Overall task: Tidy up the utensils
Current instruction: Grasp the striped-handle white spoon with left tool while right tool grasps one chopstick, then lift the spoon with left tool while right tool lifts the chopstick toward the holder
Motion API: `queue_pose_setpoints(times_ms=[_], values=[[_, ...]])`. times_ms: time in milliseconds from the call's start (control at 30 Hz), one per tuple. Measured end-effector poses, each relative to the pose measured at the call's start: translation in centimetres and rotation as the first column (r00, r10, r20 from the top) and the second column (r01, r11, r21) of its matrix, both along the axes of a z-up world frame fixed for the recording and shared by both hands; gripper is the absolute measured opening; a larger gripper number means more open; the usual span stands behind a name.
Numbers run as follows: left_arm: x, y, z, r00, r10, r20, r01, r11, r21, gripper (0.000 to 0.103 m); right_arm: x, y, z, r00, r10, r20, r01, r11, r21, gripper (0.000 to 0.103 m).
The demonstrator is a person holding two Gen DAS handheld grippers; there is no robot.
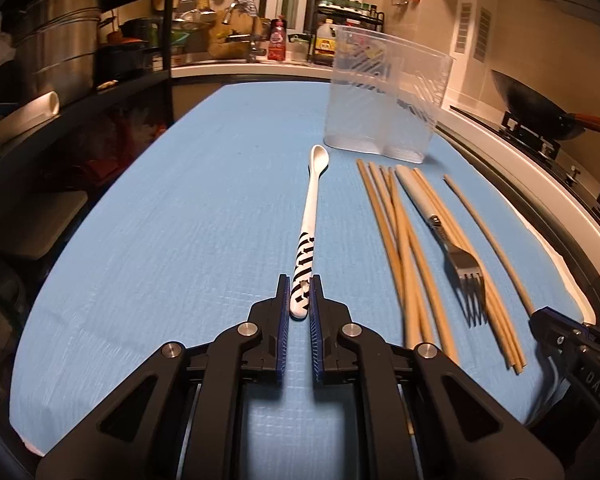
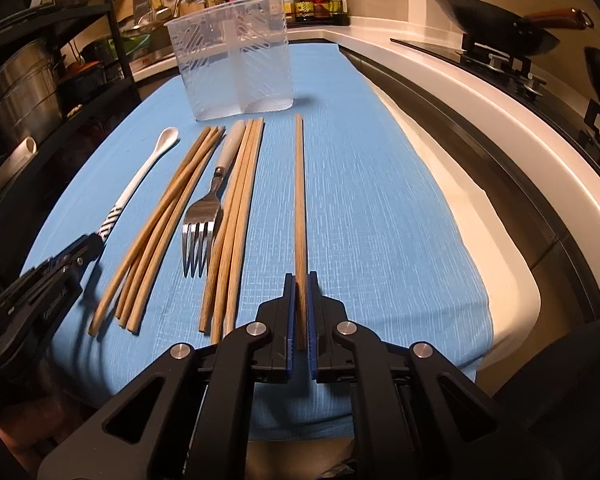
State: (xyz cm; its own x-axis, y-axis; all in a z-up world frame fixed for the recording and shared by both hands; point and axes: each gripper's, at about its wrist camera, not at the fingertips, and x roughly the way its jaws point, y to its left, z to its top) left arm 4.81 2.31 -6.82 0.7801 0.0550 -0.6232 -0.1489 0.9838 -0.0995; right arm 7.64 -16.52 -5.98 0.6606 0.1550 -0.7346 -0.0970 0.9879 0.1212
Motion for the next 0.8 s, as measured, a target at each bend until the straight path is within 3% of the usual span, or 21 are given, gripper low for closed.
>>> queue_pose_setpoints(times_ms=[333, 433, 500, 533, 667, 800], values=[[1.0, -0.4, -0.3, 0.999, -0.01, 0.043, 0.009, 1.0, 0.025, 0.012, -0.1, 0.4, -0.1, 1.0, 0.006, 0.018, -0.005, 0.999, -0.033, 0.007], [1.0, -0.4, -0.4, 0.998, -0.033, 0.057, 0.032, 0.999, 0.014, 0.024, 0.0, 0.5, 0.0, 1.0, 0.006, 0.02, -0.005, 0.999, -0.035, 0.007], [1.0, -1.0, -0.5, 0.997, -0.059, 0.059, 0.057, 0.998, 0.027, 0.038, -0.1, 0.6, 0.0, 1.0, 0.007, 0.023, -0.006, 0.999, -0.04, 0.006], [1.1, -1.3, -0.5, 0.996, -0.065, 0.059, 0.063, 0.997, 0.043, 0.039, -0.1, 0.7, 0.0, 1.0, 0.007, 0.025, -0.006, 0.999, -0.044, 0.006], [1.1, -1.0, -0.5, 0.996, -0.044, 0.074, 0.041, 0.999, 0.03, 0.038, -0.1, 0.7, 0.1, 1.0, 0.01, 0.03, -0.008, 0.999, -0.052, 0.006], [1.2, -0.8, -0.6, 0.997, -0.021, 0.076, 0.018, 0.999, 0.037, 0.027, -0.1, 0.7, 0.0, 0.999, 0.01, 0.034, -0.008, 0.998, -0.056, 0.006]])
